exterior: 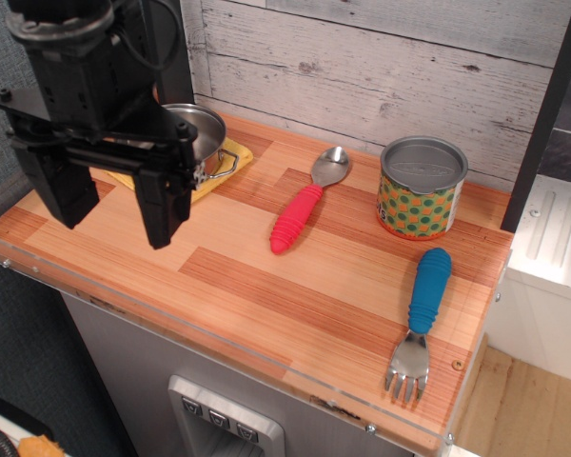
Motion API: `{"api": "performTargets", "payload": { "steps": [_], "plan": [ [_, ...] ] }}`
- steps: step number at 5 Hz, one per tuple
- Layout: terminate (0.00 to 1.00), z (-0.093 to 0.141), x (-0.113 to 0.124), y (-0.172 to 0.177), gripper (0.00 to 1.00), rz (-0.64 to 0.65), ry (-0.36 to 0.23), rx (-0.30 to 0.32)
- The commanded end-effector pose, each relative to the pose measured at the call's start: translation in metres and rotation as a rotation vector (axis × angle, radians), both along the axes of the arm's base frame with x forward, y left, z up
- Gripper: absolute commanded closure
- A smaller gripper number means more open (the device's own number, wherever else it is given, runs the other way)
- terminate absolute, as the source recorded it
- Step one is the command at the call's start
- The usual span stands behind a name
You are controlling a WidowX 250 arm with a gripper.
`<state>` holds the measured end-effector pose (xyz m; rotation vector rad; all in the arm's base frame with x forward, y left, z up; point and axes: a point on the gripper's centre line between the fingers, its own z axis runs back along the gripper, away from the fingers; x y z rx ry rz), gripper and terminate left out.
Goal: Move the pot next to the fork with the blue handle.
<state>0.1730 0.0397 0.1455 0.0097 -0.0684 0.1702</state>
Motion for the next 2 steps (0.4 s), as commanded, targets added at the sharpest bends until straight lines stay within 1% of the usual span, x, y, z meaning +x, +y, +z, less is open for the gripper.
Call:
{"api": "performTargets", "payload": {
  "steps": [1, 2],
  "plan": [
    [0.0, 0.0, 0.0, 0.0, 0.0, 0.0, 0.0, 0.0],
    [0.0, 0.001, 0.015, 0.012, 0.0, 0.158, -0.032, 0.032]
  ]
}}
